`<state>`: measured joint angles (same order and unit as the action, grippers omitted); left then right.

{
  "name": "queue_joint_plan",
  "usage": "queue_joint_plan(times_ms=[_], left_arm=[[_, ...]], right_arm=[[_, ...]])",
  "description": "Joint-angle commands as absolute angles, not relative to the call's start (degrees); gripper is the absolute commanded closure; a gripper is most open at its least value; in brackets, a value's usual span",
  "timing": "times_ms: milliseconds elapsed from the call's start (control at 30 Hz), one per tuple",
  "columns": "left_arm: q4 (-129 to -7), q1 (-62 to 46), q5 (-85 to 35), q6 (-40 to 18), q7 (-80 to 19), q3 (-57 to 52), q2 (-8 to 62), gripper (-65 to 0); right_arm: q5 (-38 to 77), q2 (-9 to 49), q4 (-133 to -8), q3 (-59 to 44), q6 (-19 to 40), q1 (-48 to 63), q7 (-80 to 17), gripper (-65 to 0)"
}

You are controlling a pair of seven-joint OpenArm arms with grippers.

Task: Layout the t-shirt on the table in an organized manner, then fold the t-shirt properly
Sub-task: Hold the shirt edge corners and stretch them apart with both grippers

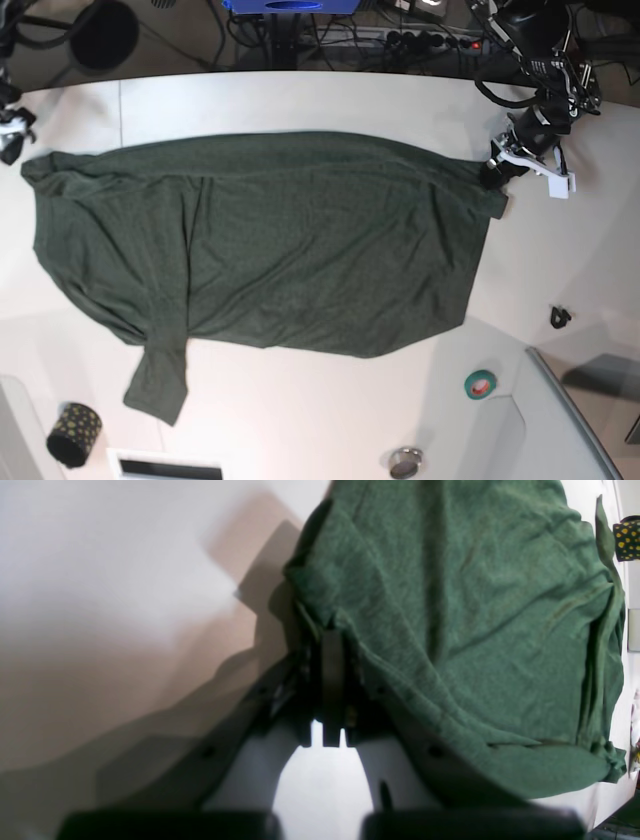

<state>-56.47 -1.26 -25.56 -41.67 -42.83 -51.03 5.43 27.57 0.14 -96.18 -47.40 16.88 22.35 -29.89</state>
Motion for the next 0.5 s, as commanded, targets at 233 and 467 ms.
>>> queue_joint_plan(times_ms=[233,467], left_arm=[[-56.4,-1.8,-21.8,-40.0,-45.6,-50.9,5.6,0.0],[-56.5,-2.2,-21.8,-40.0,-45.6,-50.9,6.3,0.0]], right_arm=[[32.8,6.1,-84.1,-49.5,31.7,16.1,-41.0,-33.9],[33.1,6.4,-76.4,-49.5,32.5,12.4,-42.9,-34.1]])
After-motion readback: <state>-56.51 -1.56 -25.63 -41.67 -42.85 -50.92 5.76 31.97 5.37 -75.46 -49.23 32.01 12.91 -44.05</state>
